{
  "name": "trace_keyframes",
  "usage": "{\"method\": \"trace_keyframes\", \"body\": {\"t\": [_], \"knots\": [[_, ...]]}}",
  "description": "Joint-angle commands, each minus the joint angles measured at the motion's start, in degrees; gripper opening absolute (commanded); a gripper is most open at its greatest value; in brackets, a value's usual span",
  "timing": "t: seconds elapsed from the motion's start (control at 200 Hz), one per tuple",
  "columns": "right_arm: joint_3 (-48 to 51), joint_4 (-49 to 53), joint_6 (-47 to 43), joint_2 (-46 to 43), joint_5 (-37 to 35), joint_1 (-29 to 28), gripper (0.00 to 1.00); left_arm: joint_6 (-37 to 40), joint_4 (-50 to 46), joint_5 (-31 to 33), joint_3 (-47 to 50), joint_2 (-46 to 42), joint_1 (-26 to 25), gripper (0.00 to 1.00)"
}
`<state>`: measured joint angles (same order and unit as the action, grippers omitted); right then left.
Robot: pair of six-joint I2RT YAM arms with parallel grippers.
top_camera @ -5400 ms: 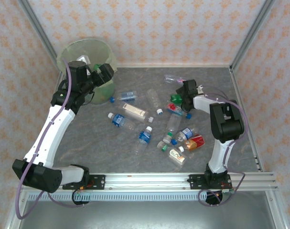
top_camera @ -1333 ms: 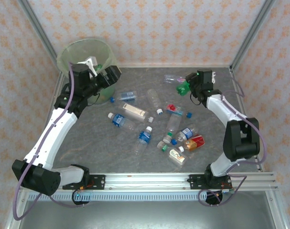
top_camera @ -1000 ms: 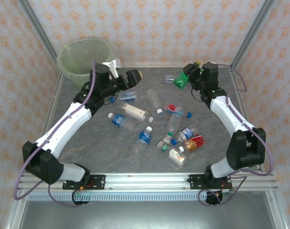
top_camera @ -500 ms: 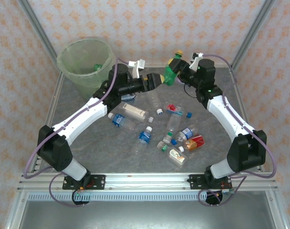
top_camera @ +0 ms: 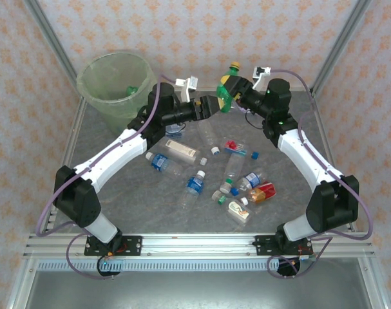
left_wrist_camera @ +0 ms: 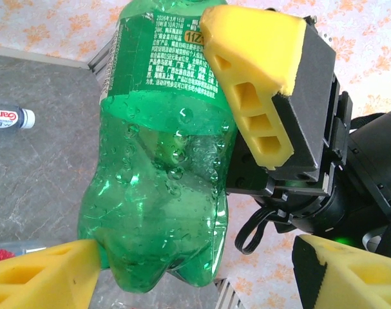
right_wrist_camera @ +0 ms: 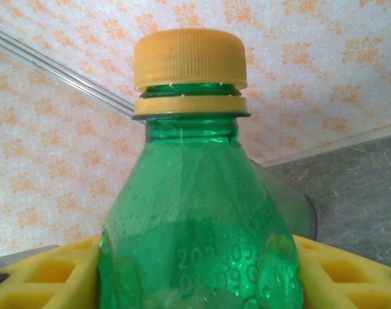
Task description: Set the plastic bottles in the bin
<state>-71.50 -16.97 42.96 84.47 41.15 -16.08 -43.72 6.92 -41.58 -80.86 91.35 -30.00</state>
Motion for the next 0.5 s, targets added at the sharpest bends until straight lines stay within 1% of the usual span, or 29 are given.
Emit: {"method": "trace_keyframes", "body": {"t": [0.0, 0.09, 0.3, 0.385, 0.496], "knots": [[-2.1, -4.2, 2.2, -0.9, 5.1, -2.0, 0.59, 0.0, 3.3, -1.3, -3.1, 1.7, -0.7, 0.78], [-1.8, -4.5, 2.5, -1.1, 5.1, -2.0, 0.59, 1.7, 0.6, -0.4, -4.6, 2.6, -0.7, 0.79], [-2.0, -0.6, -0.8, -2.4, 1.7, -2.0, 0.59, 7.3, -8.9, 7.5, -6.2, 1.9, -0.6, 0.81], [-1.8, -0.9, -1.1, -2.7, 2.0, -2.0, 0.59, 8.1, -10.7, 10.0, -6.0, 1.3, -0.6, 0.82], [-1.5, -1.9, -0.8, -2.6, 3.3, -2.0, 0.59, 7.9, -11.4, 11.0, -6.1, 1.4, -0.6, 0.82]]}}
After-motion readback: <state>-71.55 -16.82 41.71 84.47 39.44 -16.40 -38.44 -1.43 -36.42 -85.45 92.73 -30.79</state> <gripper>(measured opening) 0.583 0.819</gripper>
